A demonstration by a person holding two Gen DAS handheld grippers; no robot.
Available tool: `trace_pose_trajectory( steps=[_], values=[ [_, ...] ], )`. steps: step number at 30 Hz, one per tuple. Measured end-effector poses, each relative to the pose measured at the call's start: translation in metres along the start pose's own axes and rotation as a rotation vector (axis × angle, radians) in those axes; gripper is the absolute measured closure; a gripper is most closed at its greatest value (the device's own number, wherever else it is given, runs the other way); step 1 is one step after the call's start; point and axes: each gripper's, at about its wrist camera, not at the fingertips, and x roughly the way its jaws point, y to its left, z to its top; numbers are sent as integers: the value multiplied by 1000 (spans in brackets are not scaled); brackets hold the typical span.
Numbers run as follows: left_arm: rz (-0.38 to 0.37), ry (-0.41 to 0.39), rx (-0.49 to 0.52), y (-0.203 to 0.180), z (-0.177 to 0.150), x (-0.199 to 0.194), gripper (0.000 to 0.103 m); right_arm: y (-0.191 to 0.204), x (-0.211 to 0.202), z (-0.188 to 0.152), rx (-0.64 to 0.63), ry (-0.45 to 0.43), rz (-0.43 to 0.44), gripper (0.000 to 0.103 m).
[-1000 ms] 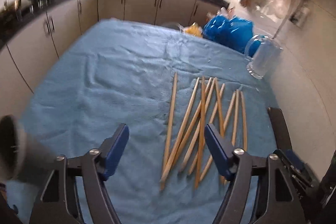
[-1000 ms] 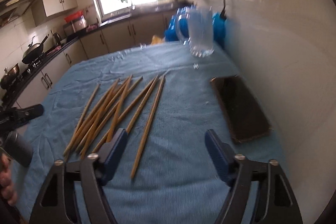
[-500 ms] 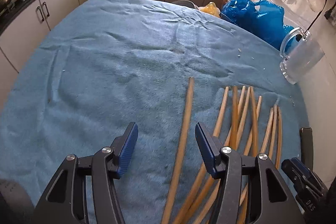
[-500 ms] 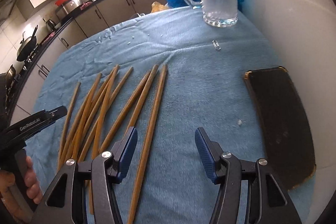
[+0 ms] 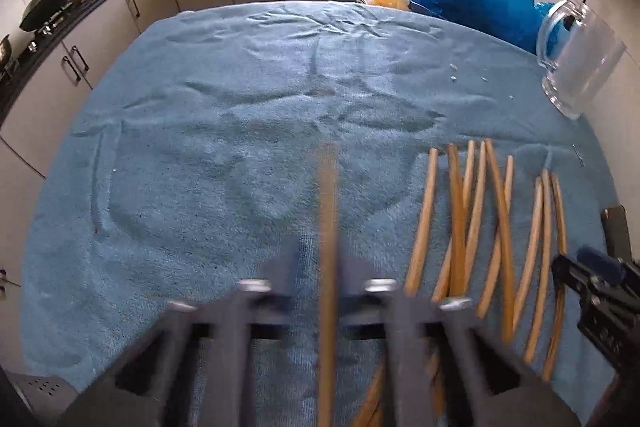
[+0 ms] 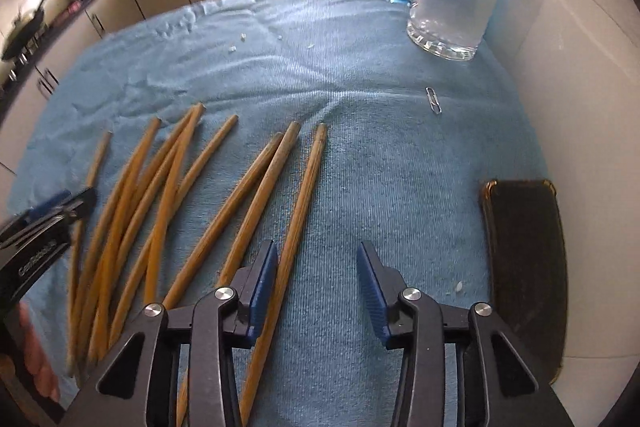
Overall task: Organize utensils
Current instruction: 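Grasp a wooden chopstick with the left tool while the right tool grasps another, then carry both chopsticks to the black cup and drop them in, both tools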
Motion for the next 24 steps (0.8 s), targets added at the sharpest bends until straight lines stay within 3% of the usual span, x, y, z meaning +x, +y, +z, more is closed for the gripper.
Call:
trace_pose_trajectory(
  steps=[3, 5, 13, 24],
  values=[
    [-40, 7, -15, 4, -5, -5, 97, 1, 1, 5, 10, 25, 15, 89],
    [-72, 0, -32, 7, -12, -14, 97, -2, 0, 3, 25, 30, 38, 95],
    [-226, -48, -90, 17, -41, -60, 97, -8, -30, -32, 82, -34, 106, 95],
    [-387, -232, -79, 47, -95, -173, 97, 29, -135, -73, 48, -274, 202, 95]
  ],
)
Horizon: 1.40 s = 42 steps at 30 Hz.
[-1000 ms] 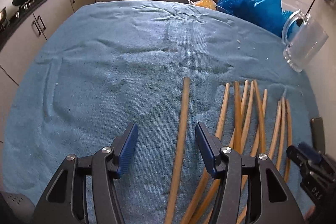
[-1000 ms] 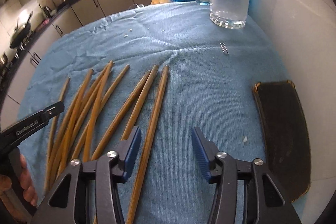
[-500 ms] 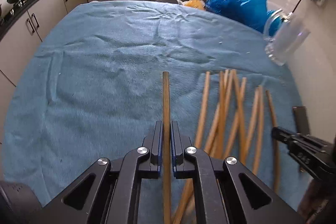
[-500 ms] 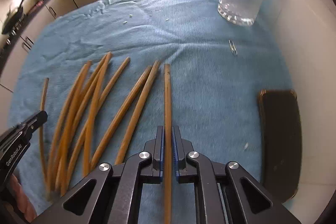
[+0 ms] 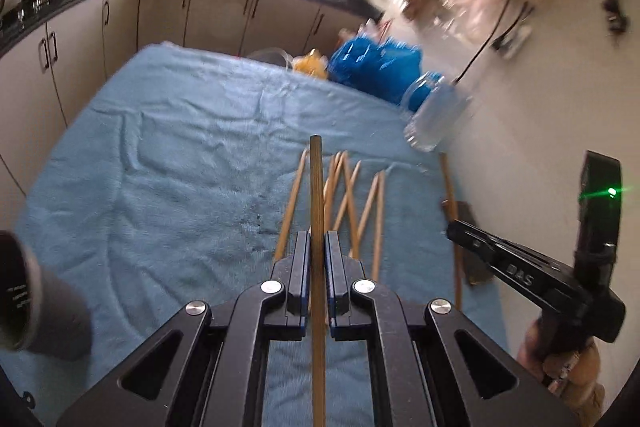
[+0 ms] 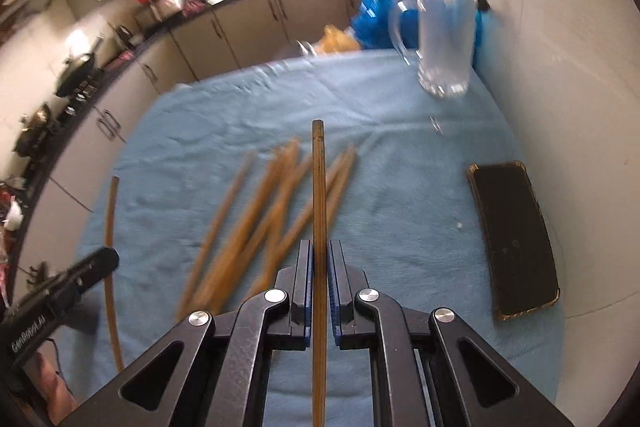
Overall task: Organize utensils
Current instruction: 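Carry both chopsticks to the black cup and drop them in, both tools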
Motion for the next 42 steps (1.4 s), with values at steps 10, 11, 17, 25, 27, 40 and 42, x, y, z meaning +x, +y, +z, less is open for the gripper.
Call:
trace_pose_trajectory(
  steps=[10, 11, 17, 25, 27, 40, 42],
  values=[
    [23, -263, -42, 66, 20, -137, 97, 129, -53, 3, -104, -190, 250, 95],
    [38, -289, -54, 75, 24, -146, 97, 141, -55, 4, -107, -200, 277, 95],
    [95, -400, -160, 138, 47, -173, 97, 220, -38, 15, -101, -260, 466, 95],
    [143, -477, -158, 178, 64, -158, 97, 282, 8, 28, -47, -288, 574, 95],
    [157, -484, -138, 182, 65, -148, 97, 286, 13, 29, -46, -310, 569, 95],
    [181, -432, -126, 202, 46, -105, 97, 298, 49, -2, -179, -324, 430, 95],
    [183, -424, -128, 201, 43, -103, 97, 295, 49, -8, -190, -316, 425, 95]
  ],
)
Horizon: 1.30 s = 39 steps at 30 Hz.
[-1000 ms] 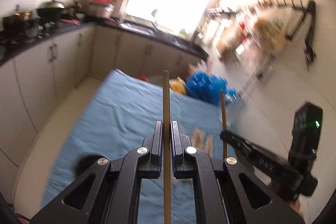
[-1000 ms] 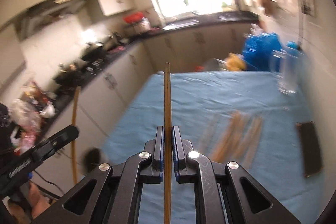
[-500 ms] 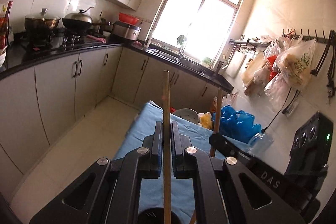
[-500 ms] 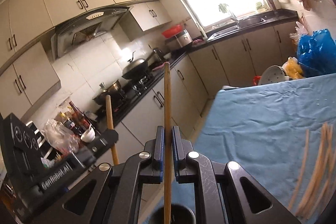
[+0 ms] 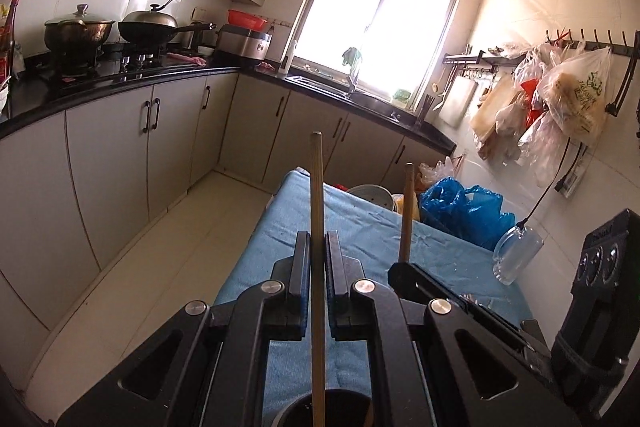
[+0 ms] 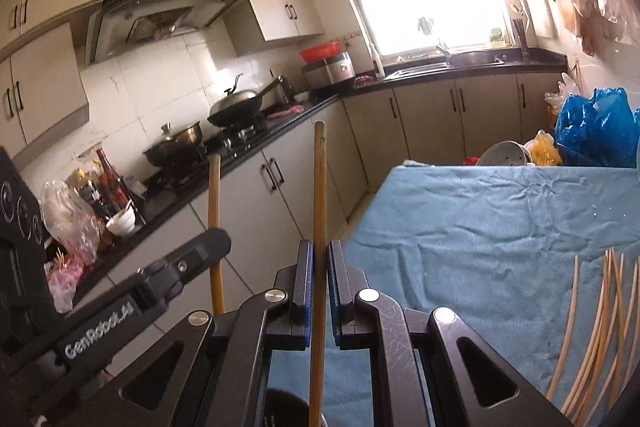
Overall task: Organize utensils
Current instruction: 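Carry both chopsticks to the black cup and drop them in, both tools, then bring both open tools back to the remaining chopsticks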
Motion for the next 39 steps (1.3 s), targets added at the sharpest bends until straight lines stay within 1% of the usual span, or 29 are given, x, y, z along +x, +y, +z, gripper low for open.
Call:
trace_pose_trajectory(
  steps=[6, 8, 9, 10, 11, 13, 15, 16, 17, 19, 20, 21, 23, 25, 28, 32, 35, 37, 39],
  values=[
    [34, -6, -11, -1, -6, -12, 96, -2, -10, -8, -8, 17, -7, 93],
    [50, -5, -14, -3, -7, -18, 96, -3, -13, -8, 1, 23, -7, 91],
    [55, -6, -17, -3, -7, -20, 94, -4, -16, -8, 8, 23, -4, 89],
    [64, -8, -18, -5, -7, -25, 87, -5, -18, -7, 13, 23, -4, 83],
    [77, -13, -19, -6, -8, -29, 84, -6, -21, -7, 16, 21, -4, 75],
    [101, -33, -15, -9, -9, -40, 75, -7, -30, -6, 18, 8, -8, 70],
    [120, -48, -5, -12, -10, -51, 70, -8, -40, -6, 18, -3, -10, 70],
    [128, -54, 1, -15, -11, -57, 69, -9, -47, -6, 19, -8, -12, 67],
    [135, -58, 7, -18, -12, -63, 68, -11, -54, -6, 19, -15, -16, 62],
    [143, -68, 16, -25, -14, -74, 61, -16, -69, -7, 20, -31, -28, 55],
    [145, -74, 20, -29, -16, -80, 59, -19, -76, -8, 20, -37, -39, 52],
    [146, -78, 26, -33, -18, -84, 57, -23, -84, -10, 20, -41, -50, 50],
    [146, -76, 40, -43, -23, -92, 56, -36, -101, -14, 22, -45, -75, 47],
    [129, -66, 52, -53, -29, -99, 56, -52, -118, -19, 27, -46, -105, 44],
    [78, -39, 70, -74, -41, -105, 54, -83, -143, -28, 39, -39, -170, 39],
    [9, 15, 104, -105, -60, -97, 51, -146, -178, -42, 95, -21, -315, 37],
    [-44, 106, 124, -131, -76, -75, 51, -199, -198, -55, 193, 16, -395, 37],
    [-74, 179, 132, -146, -89, -55, 51, -221, -203, -62, 231, 41, -418, 37],
    [-82, 246, 142, -160, -101, -32, 51, -241, -202, -69, 262, 77, -417, 37]
  ],
)
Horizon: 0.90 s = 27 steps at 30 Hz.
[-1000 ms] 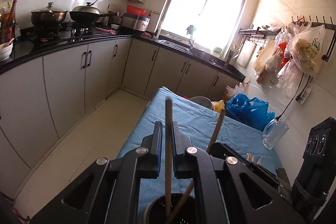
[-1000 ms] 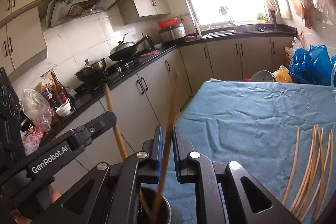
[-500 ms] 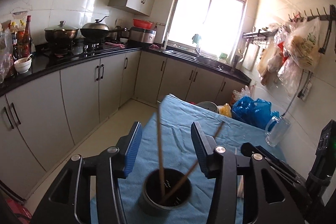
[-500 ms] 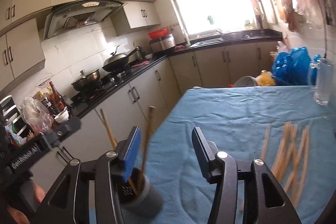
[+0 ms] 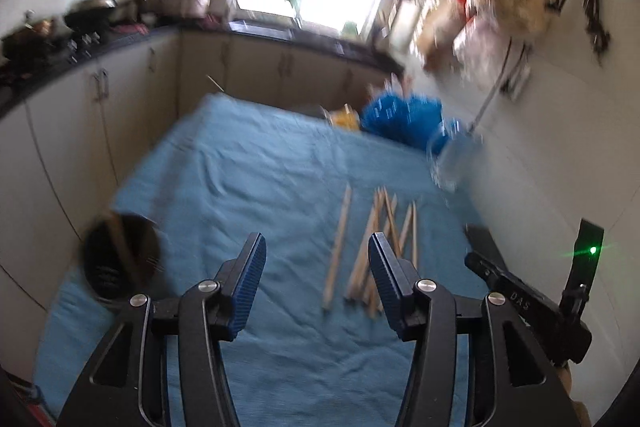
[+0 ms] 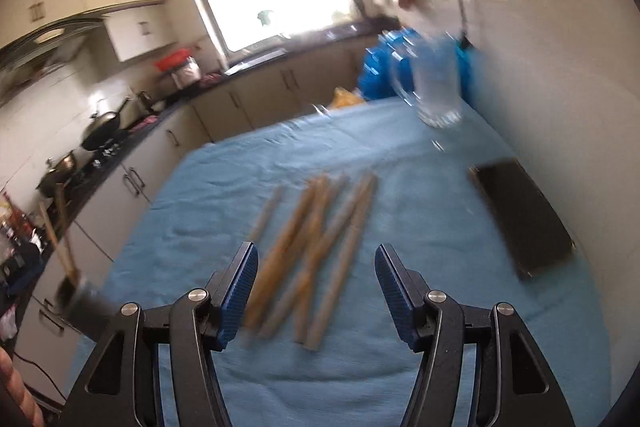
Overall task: Organize utensils
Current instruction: 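Bring both open tools back to the remaining chopsticks, then grasp a chopstick with the left tool while the right tool grasps another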
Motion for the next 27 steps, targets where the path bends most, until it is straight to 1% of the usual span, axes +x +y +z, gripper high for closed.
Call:
trace_pose_trajectory(
  steps=[3, 5, 6, 7, 10, 11, 14, 16, 18, 19, 21, 23, 24, 25, 26, 27],
  values=[
    [-10, 99, 10, -19, -4, 47, 51, -16, 19, -3, 16, 64, 15, 37],
    [6, 148, 13, -26, -5, 75, 51, -21, 36, -3, 18, 107, 29, 38],
    [19, 166, 13, -28, -4, 88, 51, -22, 42, -3, 15, 118, 28, 39],
    [31, 179, 14, -30, -2, 103, 51, -24, 49, -2, 12, 129, 23, 43],
    [88, 209, 44, -39, 6, 143, 51, -28, 75, 8, 7, 188, 6, 47],
    [103, 229, 55, -41, 8, 158, 51, -30, 85, 13, 8, 214, -2, 51],
    [145, 288, 63, -39, 15, 194, 51, -31, 105, 23, 0, 267, -14, 52],
    [168, 319, 74, -39, 17, 213, 51, -29, 114, 26, -17, 290, -40, 53],
    [195, 343, 107, -39, 19, 229, 52, -27, 123, 28, -41, 321, -73, 57],
    [208, 356, 122, -39, 19, 237, 57, -26, 124, 29, -49, 322, -89, 61],
    [213, 371, 143, -40, 19, 245, 60, -24, 128, 33, -70, 333, -113, 64],
    [228, 371, 176, -44, 19, 248, 70, -21, 133, 38, -80, 346, -130, 68],
    [234, 370, 186, -46, 19, 247, 87, -20, 135, 40, -84, 352, -133, 70],
    [238, 372, 187, -46, 18, 246, 96, -19, 138, 43, -83, 362, -129, 78],
    [232, 380, 178, -45, 17, 244, 96, -19, 141, 44, -70, 392, -124, 96],
    [219, 387, 164, -43, 17, 242, 96, -19, 142, 43, -63, 414, -129, 101]
  ],
)
